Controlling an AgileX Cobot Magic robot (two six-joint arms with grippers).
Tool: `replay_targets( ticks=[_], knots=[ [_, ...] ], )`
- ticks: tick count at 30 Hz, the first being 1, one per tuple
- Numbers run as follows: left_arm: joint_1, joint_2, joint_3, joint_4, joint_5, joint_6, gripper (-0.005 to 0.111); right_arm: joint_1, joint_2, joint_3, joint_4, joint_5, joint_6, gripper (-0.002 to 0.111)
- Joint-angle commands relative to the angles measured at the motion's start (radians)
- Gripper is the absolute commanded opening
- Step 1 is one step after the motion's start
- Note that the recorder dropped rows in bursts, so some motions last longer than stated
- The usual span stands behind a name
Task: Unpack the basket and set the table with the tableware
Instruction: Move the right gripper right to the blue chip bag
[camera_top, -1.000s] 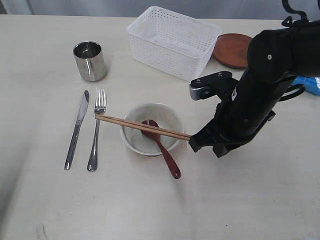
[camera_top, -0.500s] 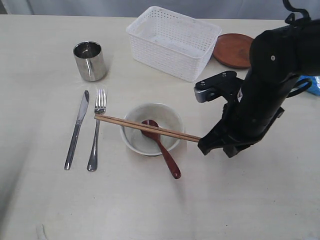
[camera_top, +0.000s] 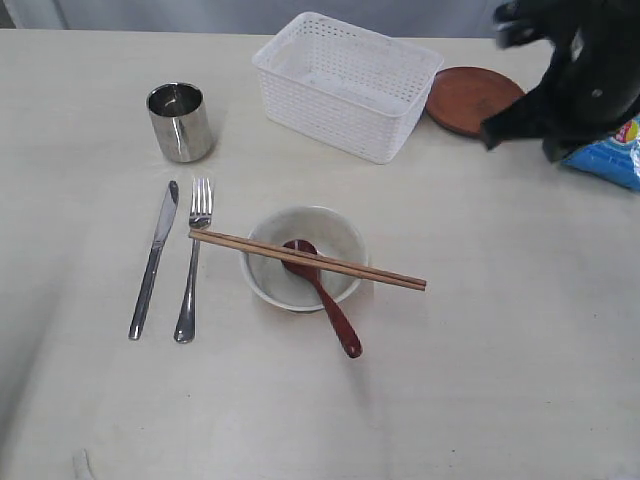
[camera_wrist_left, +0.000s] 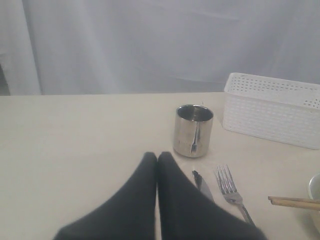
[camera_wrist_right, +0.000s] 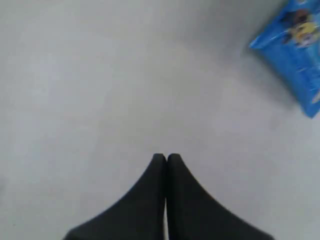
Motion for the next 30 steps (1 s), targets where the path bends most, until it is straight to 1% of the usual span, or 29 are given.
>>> replay_targets(
  ticks=[1, 3, 6, 10, 11, 13, 16, 17, 19, 21, 24, 26, 27, 28, 30],
  knots=[
    [-0.001, -0.004, 0.003, -0.003, -0.011, 0.0, 0.0, -0.169, -0.004, -0.131, 0.093, 0.021, -0.081, 0.0],
    [-0.001, -0.004, 0.003, -0.003, -0.011, 0.0, 0.0, -0.237, -0.003, -0.17, 0.142, -0.007, -0.106, 0.0],
    [-0.001, -0.004, 0.003, -0.003, -0.011, 0.0, 0.0, -0.31, 0.015, -0.201, 0.118, -0.055, -0.108, 0.0],
    [-0.001, -0.004, 0.003, -0.003, -0.011, 0.0, 0.0, -0.416, 0.101, -0.255, 0.143, -0.001, -0.084, 0.0],
    [-0.001, -0.004, 0.003, -0.003, -0.011, 0.0, 0.0, -0.444, 0.128, -0.263, 0.167, 0.014, -0.084, 0.002],
    [-0.001, -0.004, 0.003, -0.003, -0.011, 0.0, 0.0, -0.494, 0.178, -0.267, 0.226, 0.031, -0.098, 0.011],
    [-0.001, -0.004, 0.003, -0.003, -0.011, 0.0, 0.0, -0.566, 0.245, -0.267, 0.334, 0.036, -0.145, 0.034],
    [-0.001, -0.004, 0.003, -0.003, -0.011, 0.0, 0.0, -0.613, 0.285, -0.267, 0.418, 0.01, -0.16, 0.053],
    [-0.001, -0.004, 0.003, -0.003, -0.011, 0.0, 0.0, -0.67, 0.335, -0.267, 0.508, -0.037, -0.176, 0.072],
    [-0.001, -0.004, 0.003, -0.003, -0.011, 0.0, 0.0, -0.71, 0.381, -0.27, 0.531, -0.093, -0.192, 0.073],
    [-0.001, -0.004, 0.003, -0.003, -0.011, 0.0, 0.0, -0.756, 0.458, -0.321, 0.569, -0.094, -0.223, 0.072],
    [-0.001, -0.004, 0.003, -0.003, -0.011, 0.0, 0.0, -0.795, 0.514, -0.366, 0.708, -0.083, -0.332, 0.059],
    [-0.001, -0.004, 0.003, -0.003, -0.011, 0.0, 0.0, -0.81, 0.532, -0.377, 0.755, -0.082, -0.381, 0.055],
    [-0.001, -0.004, 0.003, -0.003, -0.011, 0.0, 0.0, -0.826, 0.551, -0.384, 0.794, -0.078, -0.42, 0.053],
    [-0.001, -0.004, 0.003, -0.003, -0.011, 0.0, 0.0, -0.841, 0.585, -0.388, 0.824, -0.066, -0.462, 0.053]
  ],
)
